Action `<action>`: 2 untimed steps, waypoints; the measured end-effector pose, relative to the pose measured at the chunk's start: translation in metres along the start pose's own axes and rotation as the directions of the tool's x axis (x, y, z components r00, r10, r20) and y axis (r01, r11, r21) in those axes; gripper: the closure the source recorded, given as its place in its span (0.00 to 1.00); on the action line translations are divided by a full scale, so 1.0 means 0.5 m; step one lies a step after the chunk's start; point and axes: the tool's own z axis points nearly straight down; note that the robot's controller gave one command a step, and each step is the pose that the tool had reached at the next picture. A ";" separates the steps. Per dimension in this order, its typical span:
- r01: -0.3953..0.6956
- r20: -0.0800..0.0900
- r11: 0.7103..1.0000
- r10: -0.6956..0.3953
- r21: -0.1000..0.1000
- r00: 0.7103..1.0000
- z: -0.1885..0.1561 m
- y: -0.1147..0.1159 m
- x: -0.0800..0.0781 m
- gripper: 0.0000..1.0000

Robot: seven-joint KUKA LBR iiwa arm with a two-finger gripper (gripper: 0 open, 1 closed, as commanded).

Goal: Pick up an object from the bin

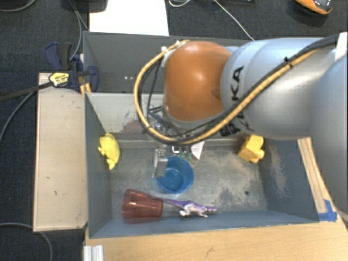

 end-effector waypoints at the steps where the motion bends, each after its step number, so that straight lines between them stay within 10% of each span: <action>1: -0.001 0.000 1.000 0.001 0.000 1.000 0.000 0.000 0.000 0.00; 2: 0.009 0.005 1.000 -0.009 -0.002 1.000 0.007 -0.004 0.002 0.00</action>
Offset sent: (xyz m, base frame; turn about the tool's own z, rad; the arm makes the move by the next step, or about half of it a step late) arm -0.0210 -0.0467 -0.0686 -0.0394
